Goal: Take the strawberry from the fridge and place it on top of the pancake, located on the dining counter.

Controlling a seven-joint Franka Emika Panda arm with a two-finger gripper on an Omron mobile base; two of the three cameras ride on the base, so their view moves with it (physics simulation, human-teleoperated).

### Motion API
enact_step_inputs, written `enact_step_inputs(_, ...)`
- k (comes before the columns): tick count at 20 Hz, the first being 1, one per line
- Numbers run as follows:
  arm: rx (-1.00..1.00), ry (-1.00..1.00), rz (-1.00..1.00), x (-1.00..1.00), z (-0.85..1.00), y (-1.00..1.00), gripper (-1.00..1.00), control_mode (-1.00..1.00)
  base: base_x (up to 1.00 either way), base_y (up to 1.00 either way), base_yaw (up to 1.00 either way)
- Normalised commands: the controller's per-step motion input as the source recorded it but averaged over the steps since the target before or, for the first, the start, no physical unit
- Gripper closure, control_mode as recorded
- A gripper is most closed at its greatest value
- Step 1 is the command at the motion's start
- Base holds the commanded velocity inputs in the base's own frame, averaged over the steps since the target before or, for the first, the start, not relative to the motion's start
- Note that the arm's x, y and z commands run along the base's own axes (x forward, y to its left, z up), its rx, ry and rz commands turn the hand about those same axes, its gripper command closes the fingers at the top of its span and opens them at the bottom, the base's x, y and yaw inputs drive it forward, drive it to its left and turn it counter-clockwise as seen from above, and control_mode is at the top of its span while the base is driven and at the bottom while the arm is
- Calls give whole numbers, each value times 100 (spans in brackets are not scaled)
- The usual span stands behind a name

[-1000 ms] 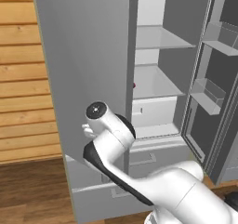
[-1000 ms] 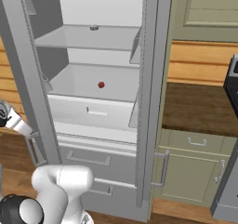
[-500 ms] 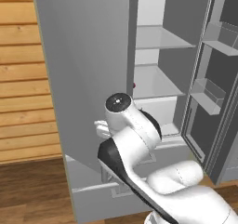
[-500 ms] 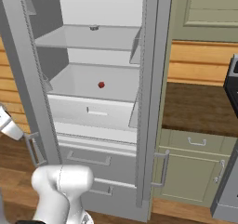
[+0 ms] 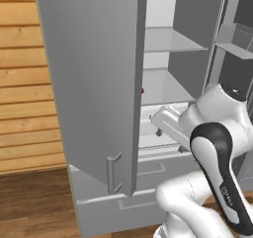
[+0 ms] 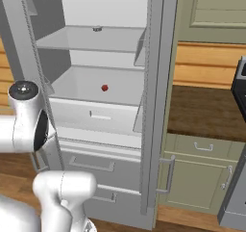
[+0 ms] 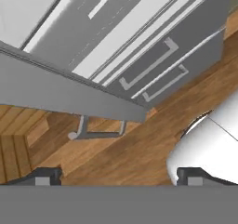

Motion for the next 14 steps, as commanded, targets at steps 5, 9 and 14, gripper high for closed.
enact_step_inputs(5,69,0,34,100,6,-50,-100,-100,0,0,0)
enact_step_inputs(9,64,0,45,100,13,1,-100,-100,0,0,0)
enact_step_inputs(14,14,0,27,74,12,27,-100,-100,0,0,0)
